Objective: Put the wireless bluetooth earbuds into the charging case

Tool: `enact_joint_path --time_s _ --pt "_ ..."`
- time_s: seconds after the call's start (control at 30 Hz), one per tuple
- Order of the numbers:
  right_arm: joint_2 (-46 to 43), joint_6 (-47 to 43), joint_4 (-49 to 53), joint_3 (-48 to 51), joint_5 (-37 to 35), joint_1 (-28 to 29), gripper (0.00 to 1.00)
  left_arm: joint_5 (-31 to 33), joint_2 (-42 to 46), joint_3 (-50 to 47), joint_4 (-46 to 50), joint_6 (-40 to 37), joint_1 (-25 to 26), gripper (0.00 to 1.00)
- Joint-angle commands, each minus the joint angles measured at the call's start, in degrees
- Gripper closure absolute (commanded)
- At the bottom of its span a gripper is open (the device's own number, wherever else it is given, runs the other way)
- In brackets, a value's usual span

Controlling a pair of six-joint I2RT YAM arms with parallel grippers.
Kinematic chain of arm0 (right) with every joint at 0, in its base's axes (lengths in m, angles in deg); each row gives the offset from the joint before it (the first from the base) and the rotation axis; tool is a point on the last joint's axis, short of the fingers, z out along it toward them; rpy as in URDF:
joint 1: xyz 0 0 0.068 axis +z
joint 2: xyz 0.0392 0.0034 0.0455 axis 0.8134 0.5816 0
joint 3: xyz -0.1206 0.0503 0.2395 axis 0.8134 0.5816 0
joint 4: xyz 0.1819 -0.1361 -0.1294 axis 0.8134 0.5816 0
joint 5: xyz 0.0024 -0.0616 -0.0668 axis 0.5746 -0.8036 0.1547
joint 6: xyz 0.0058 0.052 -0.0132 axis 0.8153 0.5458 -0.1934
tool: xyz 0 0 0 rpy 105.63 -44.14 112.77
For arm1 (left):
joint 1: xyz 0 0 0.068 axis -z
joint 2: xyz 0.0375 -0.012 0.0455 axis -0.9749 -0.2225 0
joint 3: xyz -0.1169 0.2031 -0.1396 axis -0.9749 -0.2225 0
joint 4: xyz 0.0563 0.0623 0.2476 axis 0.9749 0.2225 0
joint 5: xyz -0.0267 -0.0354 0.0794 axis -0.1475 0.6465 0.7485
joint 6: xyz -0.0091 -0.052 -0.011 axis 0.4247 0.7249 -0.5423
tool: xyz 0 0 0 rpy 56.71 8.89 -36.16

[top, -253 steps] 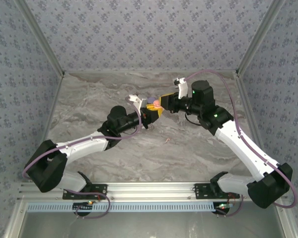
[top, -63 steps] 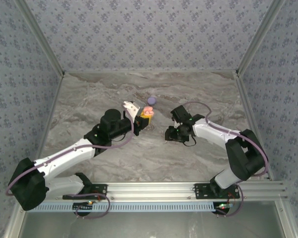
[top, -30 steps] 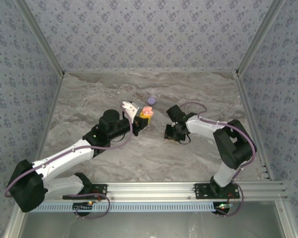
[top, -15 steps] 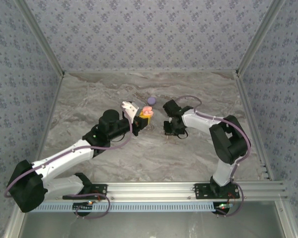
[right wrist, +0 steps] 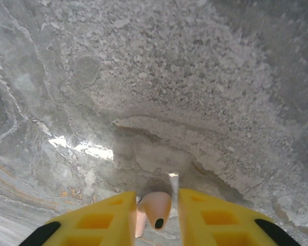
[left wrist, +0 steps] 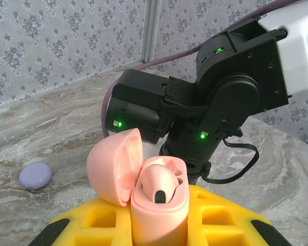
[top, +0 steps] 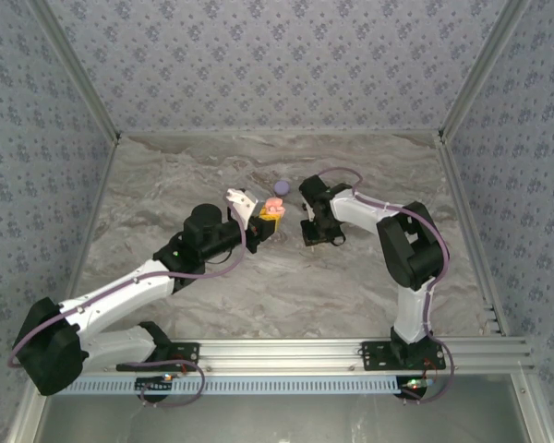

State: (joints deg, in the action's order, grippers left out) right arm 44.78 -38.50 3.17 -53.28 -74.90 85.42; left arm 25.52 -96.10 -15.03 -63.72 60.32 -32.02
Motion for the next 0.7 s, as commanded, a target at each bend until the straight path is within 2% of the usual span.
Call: enact_joint_path --time_s 0.0,0.37,0.67 --pt "-0.5 0.2 2.7 -1.4 0.2 -0.2 0.66 0.0 1.2 -0.3 -1.6 -0.9 0.3 0.87" --pt "-2.0 9.9 1.7 -0.8 1.0 -0.2 0.65 0.0 1.1 -0.6 -1.9 -0.6 0.3 0.86" --pt "-0.4 12.4 2.9 -2.4 1.1 -0.3 0.69 0.1 1.3 -1.0 -2.1 -0.8 0.3 0.86"
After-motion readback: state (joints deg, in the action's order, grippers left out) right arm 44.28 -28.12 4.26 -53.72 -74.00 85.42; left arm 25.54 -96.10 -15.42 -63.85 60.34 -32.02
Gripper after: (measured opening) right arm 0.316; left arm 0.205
